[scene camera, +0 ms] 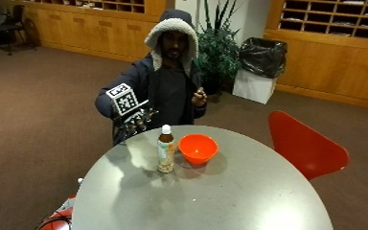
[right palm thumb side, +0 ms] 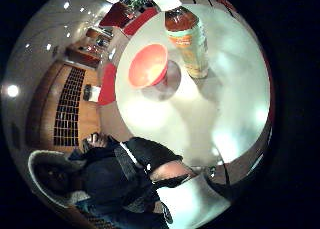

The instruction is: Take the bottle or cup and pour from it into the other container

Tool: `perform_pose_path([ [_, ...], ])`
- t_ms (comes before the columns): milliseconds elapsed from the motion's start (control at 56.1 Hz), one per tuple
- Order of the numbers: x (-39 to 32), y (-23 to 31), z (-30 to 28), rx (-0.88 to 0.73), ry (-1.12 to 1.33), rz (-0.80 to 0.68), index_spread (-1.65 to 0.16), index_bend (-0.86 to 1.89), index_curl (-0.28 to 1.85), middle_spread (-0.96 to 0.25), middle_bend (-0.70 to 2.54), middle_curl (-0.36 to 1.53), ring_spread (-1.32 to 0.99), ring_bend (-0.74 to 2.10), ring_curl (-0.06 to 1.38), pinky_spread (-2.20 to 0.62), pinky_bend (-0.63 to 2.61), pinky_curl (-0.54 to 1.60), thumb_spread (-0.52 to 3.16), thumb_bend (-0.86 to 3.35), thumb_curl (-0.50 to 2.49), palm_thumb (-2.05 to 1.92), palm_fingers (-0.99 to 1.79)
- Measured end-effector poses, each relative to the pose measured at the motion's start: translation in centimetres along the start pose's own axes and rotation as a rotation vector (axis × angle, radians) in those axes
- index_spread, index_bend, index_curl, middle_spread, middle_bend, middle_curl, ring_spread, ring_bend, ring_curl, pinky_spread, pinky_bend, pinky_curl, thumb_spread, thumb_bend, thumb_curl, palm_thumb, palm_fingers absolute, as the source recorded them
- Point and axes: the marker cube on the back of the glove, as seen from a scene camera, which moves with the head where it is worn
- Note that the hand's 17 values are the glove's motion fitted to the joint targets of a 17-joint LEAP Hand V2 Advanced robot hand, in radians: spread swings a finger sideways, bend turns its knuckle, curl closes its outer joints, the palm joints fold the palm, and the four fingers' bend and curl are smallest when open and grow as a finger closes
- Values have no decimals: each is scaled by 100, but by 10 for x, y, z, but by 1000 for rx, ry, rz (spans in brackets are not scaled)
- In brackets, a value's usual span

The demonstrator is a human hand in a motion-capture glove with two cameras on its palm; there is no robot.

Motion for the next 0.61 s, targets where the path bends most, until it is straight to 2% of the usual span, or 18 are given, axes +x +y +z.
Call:
perform_pose_path([
  [303,13,-55,45,-45,-217,70,-35,8,15,9,21,34,21,26,28,36,73,39,81,-4,31,18,3],
  [446,12,-67,61,-9,-320,75,-33,9,14,10,23,34,21,28,28,36,77,39,80,-3,31,19,2],
  [606,8,-85,72,89,-545,84,-31,9,13,12,25,34,22,31,29,37,81,39,80,-3,32,24,5],
])
